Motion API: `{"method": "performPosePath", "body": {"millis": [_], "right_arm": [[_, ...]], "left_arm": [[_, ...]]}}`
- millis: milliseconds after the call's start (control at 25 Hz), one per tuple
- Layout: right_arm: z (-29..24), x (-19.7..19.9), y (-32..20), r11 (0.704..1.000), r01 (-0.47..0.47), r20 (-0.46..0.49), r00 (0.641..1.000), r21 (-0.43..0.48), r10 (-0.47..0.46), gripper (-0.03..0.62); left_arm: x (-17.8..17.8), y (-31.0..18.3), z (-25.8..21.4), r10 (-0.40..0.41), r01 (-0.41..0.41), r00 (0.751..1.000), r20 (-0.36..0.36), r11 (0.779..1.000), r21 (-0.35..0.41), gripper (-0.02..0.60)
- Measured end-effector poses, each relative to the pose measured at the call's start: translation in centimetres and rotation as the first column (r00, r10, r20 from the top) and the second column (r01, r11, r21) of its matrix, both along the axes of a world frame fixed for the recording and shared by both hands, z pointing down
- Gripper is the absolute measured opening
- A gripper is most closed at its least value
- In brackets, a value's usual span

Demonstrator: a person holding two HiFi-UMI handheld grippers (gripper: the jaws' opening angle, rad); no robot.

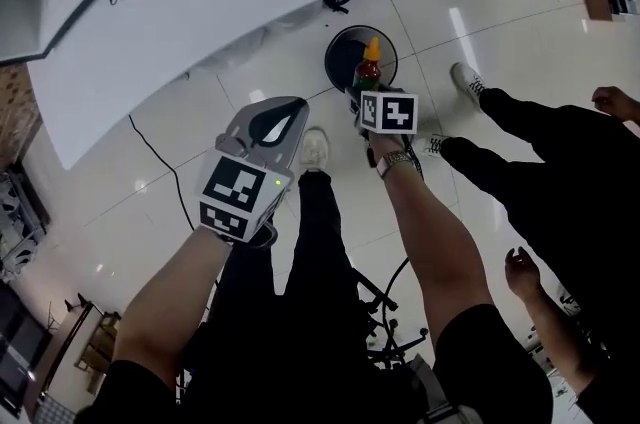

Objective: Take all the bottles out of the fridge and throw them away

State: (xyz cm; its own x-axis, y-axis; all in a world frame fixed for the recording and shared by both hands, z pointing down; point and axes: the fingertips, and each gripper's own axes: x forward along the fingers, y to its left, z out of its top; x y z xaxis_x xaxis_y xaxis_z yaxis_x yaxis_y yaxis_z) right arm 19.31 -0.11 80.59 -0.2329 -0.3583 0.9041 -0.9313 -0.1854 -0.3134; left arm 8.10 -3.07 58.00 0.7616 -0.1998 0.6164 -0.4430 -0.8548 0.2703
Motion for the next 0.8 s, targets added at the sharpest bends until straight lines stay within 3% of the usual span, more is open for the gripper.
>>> {"method": "performPosePath", "body": {"millis": [400,560,800], "right_arm": [[9.4,2.6,-1.0,0.988,-0.102,0.038,0.994,-0.116,0.107,0.276],[9.6,4.1,-2.0,0.987,-0.137,-0.017,0.990,-0.084,0.137,0.278],[8.3,4.4,-2.6,0.989,-0.133,-0.007,0.991,-0.061,0.133,0.278]], "left_arm": [[0.4,-0.2,5.2,0.016,-0.013,0.998,0.055,0.998,-0.060,0.003],[0.0,-0.8,5.7,0.001,0.003,0.998,0.060,0.998,-0.068,0.003],[0.9,-1.2,5.0,-0.002,0.005,0.999,0.036,0.998,-0.062,0.003]]}}
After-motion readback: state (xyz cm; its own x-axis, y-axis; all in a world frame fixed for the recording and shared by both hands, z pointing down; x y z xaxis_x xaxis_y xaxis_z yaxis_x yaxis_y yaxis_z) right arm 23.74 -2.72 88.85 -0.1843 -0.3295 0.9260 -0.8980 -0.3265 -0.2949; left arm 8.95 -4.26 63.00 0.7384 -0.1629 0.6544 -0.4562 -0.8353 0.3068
